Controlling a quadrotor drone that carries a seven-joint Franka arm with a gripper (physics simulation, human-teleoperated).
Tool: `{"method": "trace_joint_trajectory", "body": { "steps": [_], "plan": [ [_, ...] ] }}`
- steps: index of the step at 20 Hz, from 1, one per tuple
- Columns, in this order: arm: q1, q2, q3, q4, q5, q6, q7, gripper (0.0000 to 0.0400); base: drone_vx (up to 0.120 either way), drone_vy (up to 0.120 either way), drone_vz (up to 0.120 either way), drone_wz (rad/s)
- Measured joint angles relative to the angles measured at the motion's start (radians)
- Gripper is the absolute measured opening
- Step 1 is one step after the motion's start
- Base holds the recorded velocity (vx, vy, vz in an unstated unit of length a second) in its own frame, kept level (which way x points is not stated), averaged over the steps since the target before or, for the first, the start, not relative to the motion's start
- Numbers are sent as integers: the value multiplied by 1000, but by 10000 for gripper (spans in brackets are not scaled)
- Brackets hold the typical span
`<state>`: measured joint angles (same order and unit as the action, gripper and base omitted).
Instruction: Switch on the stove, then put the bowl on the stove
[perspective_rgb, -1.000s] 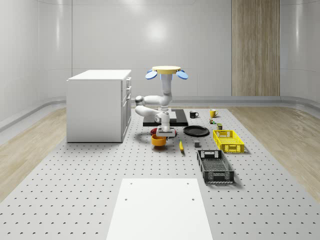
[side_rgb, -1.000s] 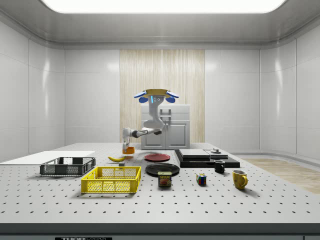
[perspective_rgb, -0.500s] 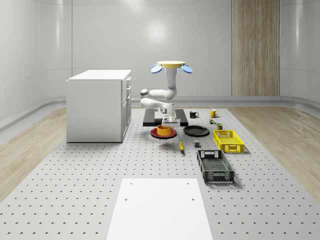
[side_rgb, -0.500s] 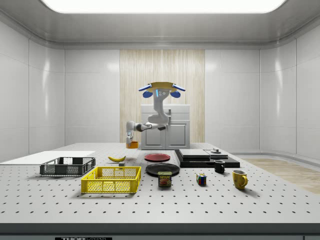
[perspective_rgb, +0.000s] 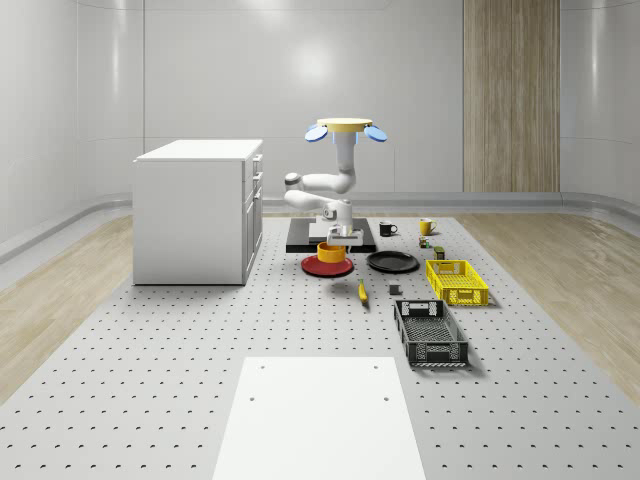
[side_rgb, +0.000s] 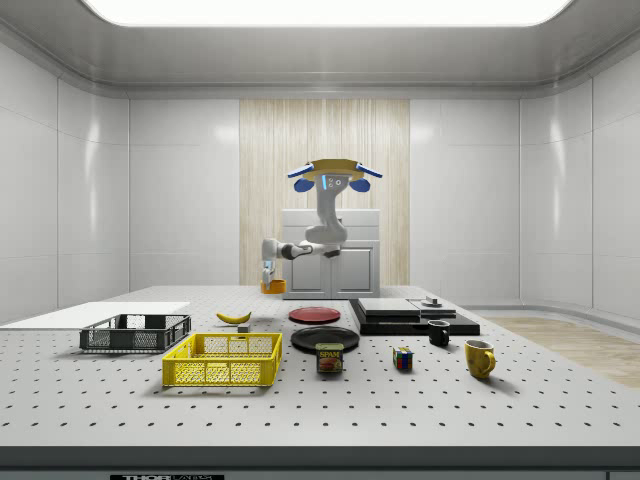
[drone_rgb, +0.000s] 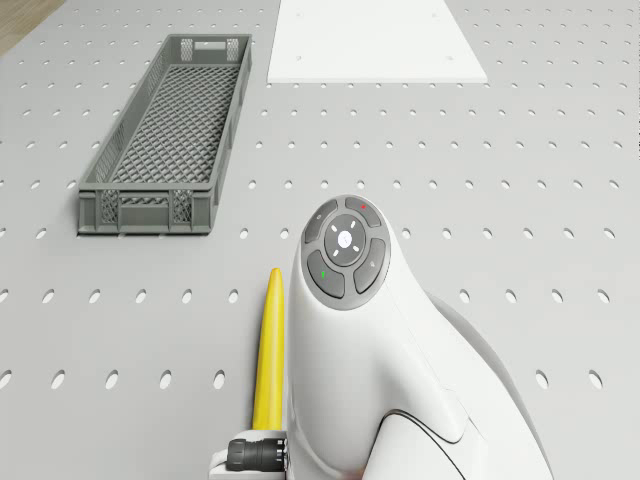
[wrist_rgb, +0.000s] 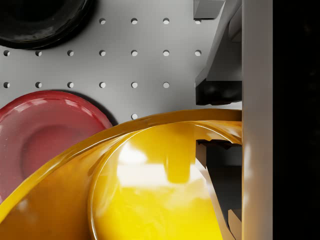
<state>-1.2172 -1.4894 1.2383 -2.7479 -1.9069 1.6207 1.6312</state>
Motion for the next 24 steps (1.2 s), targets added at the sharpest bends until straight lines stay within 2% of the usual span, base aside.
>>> {"method": "trace_joint_trajectory", "body": {
  "steps": [24],
  "plan": [
    [-6,-17,2,1,8,15,5,100,-120,0,0,0]
  ]
}}
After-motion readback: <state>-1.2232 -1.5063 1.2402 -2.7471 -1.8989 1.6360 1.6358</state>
